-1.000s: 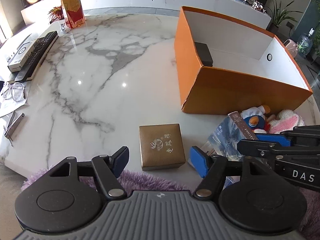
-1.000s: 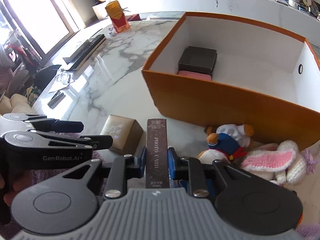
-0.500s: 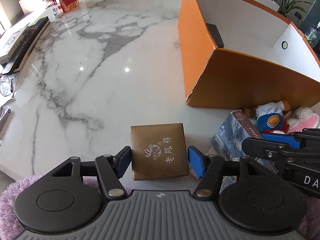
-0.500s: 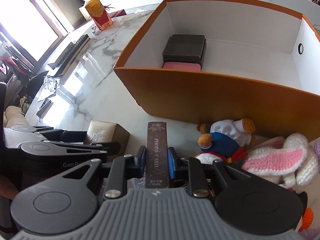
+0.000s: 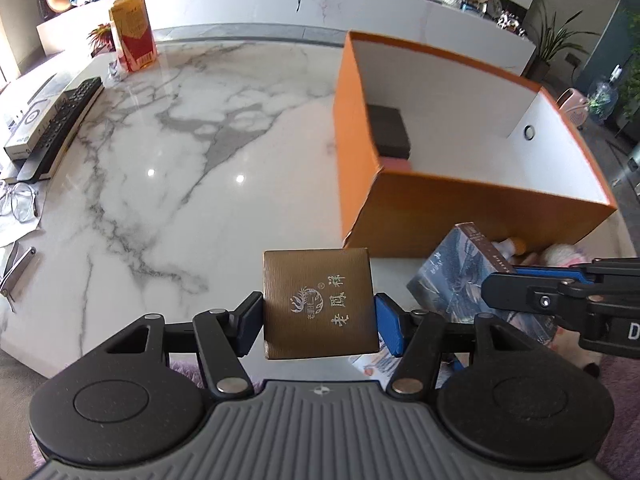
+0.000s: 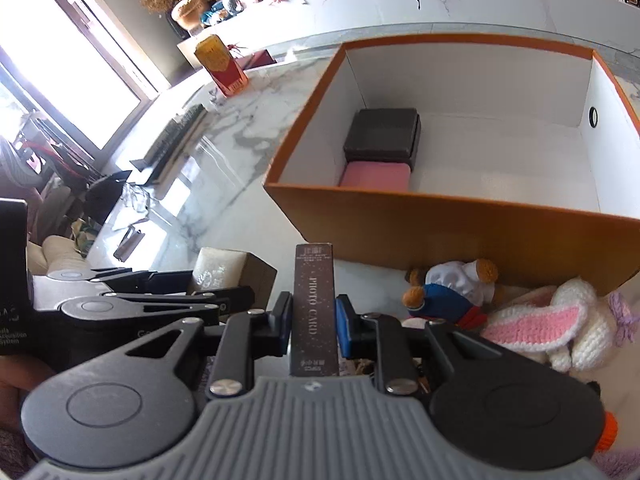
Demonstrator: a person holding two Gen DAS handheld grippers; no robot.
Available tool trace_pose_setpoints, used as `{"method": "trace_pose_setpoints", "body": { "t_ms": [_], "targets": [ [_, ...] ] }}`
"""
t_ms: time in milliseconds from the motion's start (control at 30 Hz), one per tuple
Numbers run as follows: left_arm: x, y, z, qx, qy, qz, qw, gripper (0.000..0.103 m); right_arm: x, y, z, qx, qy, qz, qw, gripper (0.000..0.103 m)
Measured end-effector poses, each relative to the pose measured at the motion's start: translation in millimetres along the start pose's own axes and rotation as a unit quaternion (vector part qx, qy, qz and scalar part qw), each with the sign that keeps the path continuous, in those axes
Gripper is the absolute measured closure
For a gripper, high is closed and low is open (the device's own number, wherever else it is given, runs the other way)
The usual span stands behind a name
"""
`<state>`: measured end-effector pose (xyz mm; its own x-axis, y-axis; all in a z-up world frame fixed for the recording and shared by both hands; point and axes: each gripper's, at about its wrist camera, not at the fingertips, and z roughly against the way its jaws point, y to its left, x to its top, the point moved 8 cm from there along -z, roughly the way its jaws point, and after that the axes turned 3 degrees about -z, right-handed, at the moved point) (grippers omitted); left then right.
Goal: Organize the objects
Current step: 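Grasp the gold square box with the left tool while the right carries the photo card box, then lower the photo card box into the orange box and open the right tool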
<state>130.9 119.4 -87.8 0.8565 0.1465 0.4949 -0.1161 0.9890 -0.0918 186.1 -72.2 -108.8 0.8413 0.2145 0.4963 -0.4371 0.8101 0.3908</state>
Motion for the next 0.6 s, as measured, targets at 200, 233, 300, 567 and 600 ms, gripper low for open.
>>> {"method": "trace_pose_setpoints", "body": {
  "t_ms": [200,233,300,567,600],
  "targets": [
    [40,-20,36,-0.043,-0.059,-0.012,0.9972,0.034,38,3,41,0.015,-0.056,0.000,0.998,0.079],
    [48,-23,39,-0.046,-0.068,-0.017,0.9965,0.034,46,1,45,0.019,-0.064,-0.005,0.998,0.079],
    [65,-29,41,-0.046,-0.081,-0.027,0.9953,0.034,62,-4,52,0.016,-0.080,-0.011,0.997,0.079],
    [113,-47,13,-0.062,-0.095,-0.032,0.9930,0.034,116,-51,24,-0.069,-0.103,-0.041,0.991,0.079],
    [117,-48,6,-0.065,-0.092,-0.029,0.9932,0.034,119,-59,14,-0.077,-0.096,-0.046,0.991,0.079]
  ]
}}
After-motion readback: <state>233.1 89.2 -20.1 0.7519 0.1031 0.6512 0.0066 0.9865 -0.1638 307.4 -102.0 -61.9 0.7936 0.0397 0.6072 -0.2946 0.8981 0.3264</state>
